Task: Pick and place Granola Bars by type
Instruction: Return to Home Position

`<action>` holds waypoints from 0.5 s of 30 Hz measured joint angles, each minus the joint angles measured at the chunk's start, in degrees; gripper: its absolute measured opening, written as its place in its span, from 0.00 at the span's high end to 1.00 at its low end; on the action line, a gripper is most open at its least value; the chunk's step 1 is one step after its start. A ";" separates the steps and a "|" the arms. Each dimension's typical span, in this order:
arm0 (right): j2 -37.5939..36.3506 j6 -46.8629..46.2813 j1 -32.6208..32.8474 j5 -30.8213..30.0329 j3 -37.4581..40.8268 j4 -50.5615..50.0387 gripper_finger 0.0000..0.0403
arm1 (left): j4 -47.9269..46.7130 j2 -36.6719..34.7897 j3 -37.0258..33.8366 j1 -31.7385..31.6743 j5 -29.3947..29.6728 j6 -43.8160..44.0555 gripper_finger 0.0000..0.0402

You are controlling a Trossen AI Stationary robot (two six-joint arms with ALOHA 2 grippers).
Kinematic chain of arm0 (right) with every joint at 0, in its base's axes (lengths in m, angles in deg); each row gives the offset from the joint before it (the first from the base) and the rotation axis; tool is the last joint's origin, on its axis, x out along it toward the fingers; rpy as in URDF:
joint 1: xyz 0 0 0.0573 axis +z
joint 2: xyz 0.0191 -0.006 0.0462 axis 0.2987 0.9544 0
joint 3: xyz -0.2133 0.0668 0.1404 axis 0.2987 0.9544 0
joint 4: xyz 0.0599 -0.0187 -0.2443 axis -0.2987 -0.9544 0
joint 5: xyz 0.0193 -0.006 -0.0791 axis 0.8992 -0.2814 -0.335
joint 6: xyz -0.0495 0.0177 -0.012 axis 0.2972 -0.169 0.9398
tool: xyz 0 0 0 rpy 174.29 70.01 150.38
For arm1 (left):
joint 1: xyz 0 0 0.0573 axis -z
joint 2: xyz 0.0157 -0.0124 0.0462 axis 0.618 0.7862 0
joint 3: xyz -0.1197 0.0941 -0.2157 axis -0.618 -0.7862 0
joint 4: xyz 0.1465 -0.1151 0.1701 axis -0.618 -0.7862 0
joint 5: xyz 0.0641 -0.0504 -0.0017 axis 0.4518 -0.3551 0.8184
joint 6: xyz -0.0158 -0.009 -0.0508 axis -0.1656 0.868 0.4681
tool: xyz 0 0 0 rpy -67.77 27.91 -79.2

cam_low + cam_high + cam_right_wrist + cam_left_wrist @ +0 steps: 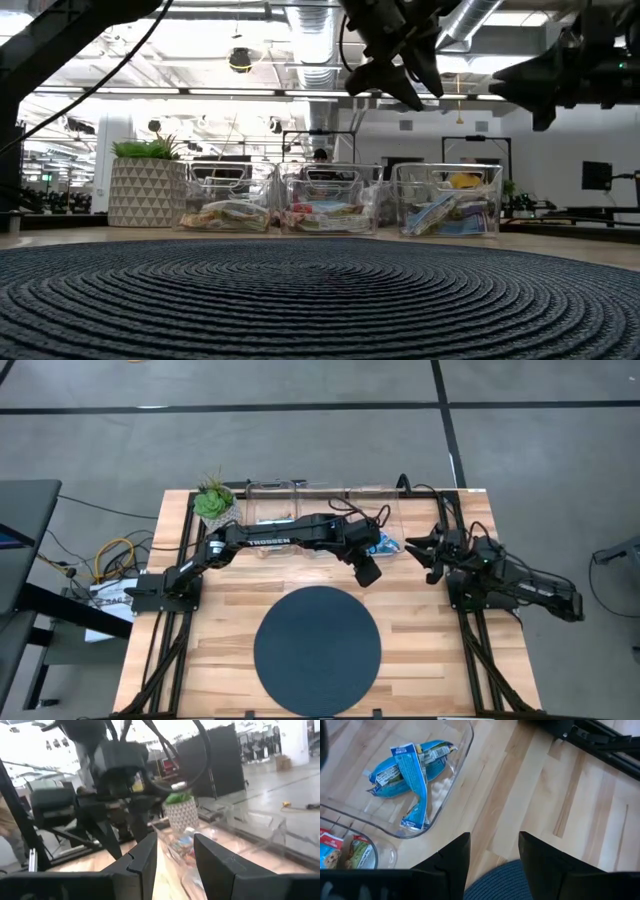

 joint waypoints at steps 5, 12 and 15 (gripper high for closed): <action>0.00 -1.01 0.35 -0.14 2.52 1.54 0.69 | -0.41 0.00 0.00 0.00 0.00 0.02 0.60; -0.02 0.28 0.34 -0.11 2.92 0.05 0.70 | -0.37 0.02 0.00 0.07 0.00 0.22 0.60; 0.12 1.79 0.36 -0.76 2.90 -2.30 0.69 | -0.35 0.02 0.00 0.07 0.01 0.37 0.60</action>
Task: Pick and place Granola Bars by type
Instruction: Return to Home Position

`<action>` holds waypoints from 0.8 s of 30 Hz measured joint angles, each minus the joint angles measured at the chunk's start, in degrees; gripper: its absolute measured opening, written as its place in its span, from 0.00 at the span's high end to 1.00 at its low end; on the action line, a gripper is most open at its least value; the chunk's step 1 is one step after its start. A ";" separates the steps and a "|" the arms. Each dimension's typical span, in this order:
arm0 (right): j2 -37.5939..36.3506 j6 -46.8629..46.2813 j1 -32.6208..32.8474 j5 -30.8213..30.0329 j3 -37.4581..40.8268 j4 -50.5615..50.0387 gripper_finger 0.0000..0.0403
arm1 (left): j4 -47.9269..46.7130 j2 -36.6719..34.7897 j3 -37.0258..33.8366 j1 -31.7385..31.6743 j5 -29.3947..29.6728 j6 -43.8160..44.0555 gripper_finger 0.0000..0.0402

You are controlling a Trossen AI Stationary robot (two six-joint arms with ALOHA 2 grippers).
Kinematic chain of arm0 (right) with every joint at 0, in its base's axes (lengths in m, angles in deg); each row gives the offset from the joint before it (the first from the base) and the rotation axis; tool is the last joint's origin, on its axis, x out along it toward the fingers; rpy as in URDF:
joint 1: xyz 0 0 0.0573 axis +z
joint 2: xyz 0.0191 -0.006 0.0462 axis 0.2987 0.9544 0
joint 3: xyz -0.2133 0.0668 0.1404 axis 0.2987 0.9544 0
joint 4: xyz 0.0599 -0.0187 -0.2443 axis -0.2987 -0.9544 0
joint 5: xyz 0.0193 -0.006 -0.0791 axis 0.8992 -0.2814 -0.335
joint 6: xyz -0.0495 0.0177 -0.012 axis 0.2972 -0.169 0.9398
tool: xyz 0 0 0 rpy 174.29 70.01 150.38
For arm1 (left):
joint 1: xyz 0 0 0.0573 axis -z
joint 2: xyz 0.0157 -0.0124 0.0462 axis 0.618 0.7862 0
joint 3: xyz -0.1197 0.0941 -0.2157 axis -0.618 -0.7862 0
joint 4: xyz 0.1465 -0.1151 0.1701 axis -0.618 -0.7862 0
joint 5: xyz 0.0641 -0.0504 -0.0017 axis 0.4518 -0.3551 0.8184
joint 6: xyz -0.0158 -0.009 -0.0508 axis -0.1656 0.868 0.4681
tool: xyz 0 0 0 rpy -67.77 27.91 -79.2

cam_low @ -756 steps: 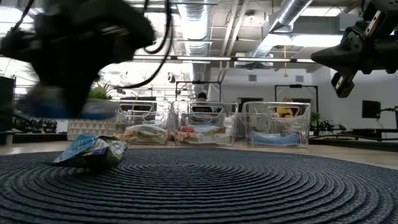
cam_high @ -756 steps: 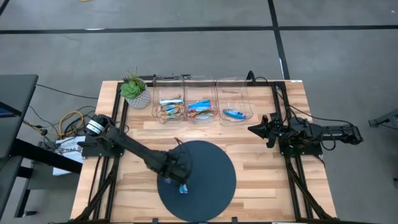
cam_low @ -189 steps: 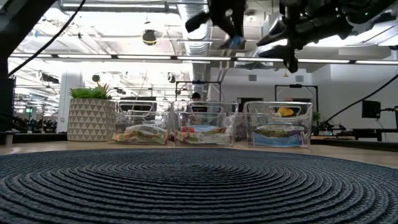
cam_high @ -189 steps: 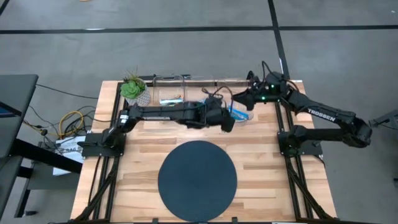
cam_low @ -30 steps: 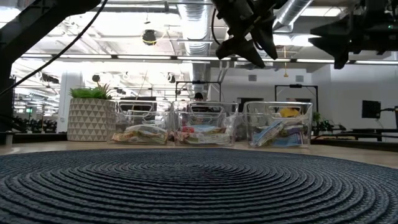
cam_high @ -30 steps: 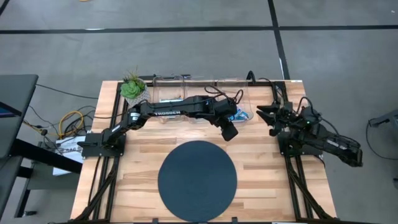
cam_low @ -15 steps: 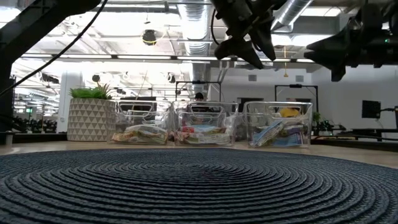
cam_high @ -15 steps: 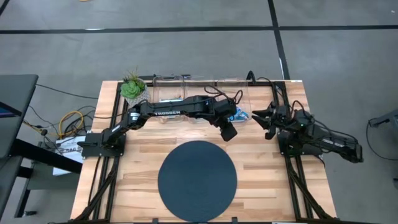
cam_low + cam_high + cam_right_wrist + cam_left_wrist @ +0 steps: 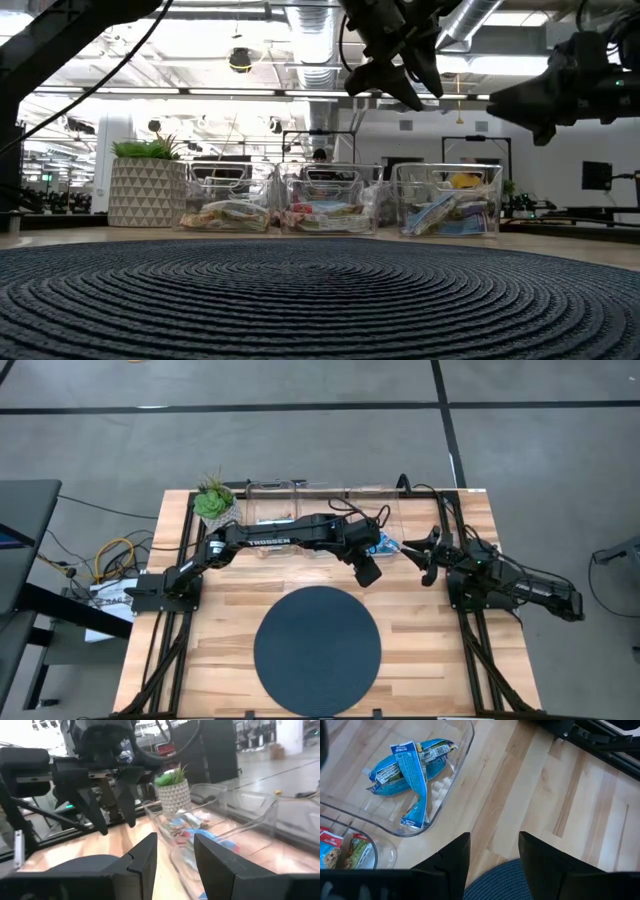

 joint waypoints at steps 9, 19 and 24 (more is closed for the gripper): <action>-0.01 2.17 -0.01 -1.46 -0.11 -0.62 0.70 | 0.27 0.07 0.00 0.00 0.07 0.27 0.60; -0.01 1.24 -0.02 -1.11 -0.11 -0.60 0.69 | 0.58 0.07 0.00 0.27 -1.02 4.16 0.60; -0.01 1.23 -0.02 -1.06 -0.11 -0.60 0.69 | -0.21 0.11 -1.31 1.95 0.78 0.59 0.60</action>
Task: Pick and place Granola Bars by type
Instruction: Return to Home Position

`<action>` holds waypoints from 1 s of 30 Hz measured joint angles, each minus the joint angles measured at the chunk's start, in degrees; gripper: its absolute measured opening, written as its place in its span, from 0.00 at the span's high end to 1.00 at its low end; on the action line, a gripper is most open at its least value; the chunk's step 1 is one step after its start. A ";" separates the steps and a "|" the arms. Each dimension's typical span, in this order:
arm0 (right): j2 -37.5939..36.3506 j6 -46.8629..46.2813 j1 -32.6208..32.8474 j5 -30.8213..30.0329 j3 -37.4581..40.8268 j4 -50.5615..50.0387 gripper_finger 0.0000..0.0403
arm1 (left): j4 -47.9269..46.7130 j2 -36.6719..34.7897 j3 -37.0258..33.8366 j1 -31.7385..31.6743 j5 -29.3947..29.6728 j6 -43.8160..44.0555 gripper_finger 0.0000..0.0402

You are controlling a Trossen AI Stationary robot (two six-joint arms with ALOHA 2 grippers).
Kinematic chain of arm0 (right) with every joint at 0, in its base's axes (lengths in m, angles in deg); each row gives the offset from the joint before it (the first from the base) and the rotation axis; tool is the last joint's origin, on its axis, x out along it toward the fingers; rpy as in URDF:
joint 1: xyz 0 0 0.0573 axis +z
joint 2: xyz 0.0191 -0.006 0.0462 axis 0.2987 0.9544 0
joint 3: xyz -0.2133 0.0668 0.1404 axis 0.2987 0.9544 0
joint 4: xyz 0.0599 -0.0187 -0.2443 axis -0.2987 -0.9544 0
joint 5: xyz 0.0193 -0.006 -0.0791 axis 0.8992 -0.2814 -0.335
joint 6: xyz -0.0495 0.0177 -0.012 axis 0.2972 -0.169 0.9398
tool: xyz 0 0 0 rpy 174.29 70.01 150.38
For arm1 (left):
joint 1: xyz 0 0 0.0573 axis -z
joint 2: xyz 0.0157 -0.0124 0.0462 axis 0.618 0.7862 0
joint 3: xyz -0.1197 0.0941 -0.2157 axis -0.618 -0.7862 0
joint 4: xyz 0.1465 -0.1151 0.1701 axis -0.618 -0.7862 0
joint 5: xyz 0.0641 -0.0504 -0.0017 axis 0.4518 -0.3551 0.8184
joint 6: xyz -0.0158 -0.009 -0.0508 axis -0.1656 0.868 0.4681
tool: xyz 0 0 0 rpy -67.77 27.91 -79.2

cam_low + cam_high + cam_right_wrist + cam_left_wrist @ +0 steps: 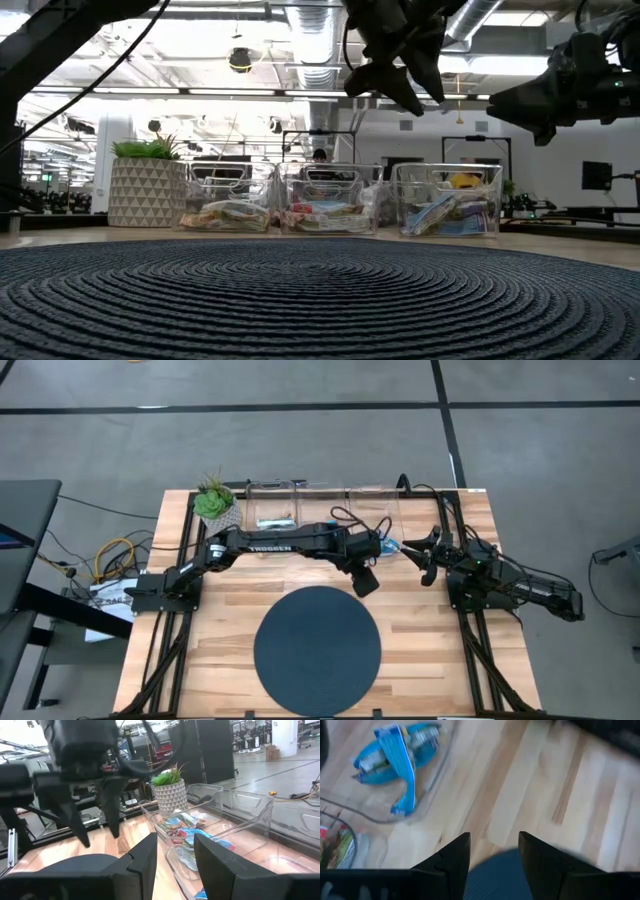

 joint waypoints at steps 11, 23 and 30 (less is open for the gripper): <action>0.00 -0.04 0.00 0.02 0.00 -0.02 0.70 | -5.25 0.09 -0.34 2.78 2.51 -10.28 0.60; 0.00 -0.07 0.00 0.07 -0.02 -0.04 0.70 | 0.14 -0.81 -9.39 6.32 -6.76 -17.22 0.60; 0.00 -0.07 -0.01 0.11 -0.02 -0.04 0.69 | 15.46 -10.15 -29.59 6.86 -8.67 -15.59 0.60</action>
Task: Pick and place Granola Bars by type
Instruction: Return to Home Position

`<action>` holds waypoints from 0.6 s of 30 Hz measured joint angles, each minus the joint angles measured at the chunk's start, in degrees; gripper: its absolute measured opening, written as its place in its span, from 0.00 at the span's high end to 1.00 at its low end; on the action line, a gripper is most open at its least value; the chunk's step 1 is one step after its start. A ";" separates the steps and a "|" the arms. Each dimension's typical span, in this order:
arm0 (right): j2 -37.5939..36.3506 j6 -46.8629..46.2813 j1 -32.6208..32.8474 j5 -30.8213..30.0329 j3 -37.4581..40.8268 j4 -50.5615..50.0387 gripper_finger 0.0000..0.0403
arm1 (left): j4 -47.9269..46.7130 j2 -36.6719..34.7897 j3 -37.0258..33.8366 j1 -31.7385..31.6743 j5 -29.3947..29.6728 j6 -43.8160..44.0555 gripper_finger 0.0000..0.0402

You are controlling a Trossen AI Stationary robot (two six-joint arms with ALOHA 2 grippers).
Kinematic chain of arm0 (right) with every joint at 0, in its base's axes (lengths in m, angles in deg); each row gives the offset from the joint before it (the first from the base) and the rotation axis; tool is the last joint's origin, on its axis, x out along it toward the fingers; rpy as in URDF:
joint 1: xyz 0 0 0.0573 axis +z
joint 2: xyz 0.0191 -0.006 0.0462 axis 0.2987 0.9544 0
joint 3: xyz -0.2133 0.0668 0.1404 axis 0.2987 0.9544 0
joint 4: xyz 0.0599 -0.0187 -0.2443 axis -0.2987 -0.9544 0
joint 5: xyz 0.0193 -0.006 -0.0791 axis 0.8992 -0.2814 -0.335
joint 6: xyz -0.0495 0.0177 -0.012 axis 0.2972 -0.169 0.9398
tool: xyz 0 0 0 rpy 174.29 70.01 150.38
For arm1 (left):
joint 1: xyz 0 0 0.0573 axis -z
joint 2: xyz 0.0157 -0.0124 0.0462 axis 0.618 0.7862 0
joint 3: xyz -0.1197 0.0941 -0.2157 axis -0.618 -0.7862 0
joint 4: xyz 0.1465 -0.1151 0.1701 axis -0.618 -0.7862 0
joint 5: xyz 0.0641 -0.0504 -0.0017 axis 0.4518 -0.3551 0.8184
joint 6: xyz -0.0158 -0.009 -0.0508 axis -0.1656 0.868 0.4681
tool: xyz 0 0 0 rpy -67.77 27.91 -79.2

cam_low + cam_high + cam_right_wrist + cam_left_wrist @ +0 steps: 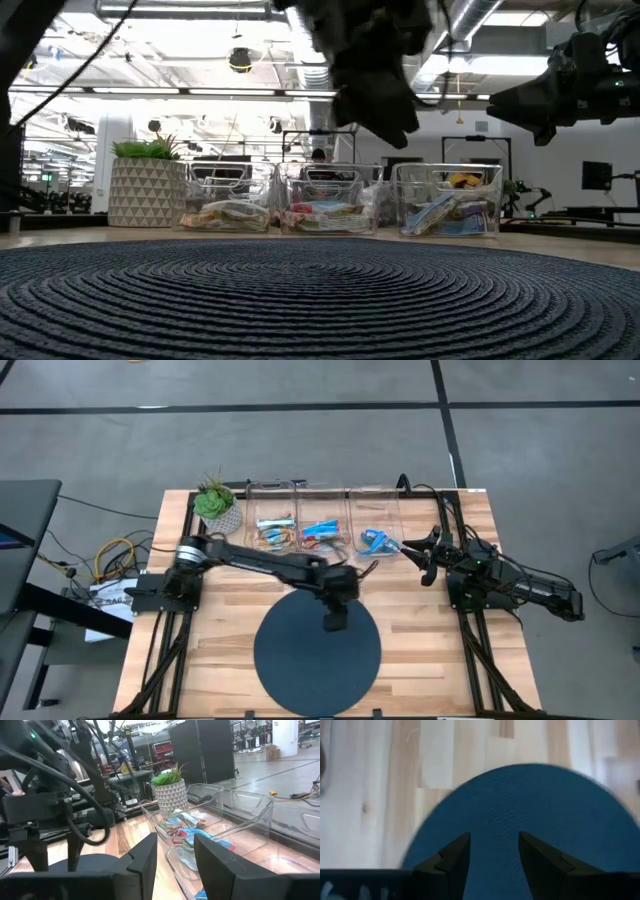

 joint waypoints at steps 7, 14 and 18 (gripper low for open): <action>0.00 0.00 0.01 0.09 0.00 -0.01 0.69 | 21.06 -17.01 -28.66 1.54 0.89 8.85 0.60; 0.00 0.00 0.01 0.13 -0.02 -0.01 0.69 | 29.06 -31.97 -49.93 3.56 3.92 13.62 0.60; 0.00 0.00 0.00 0.13 -0.01 -0.01 0.69 | 34.10 -39.96 -59.81 4.67 4.84 14.53 0.60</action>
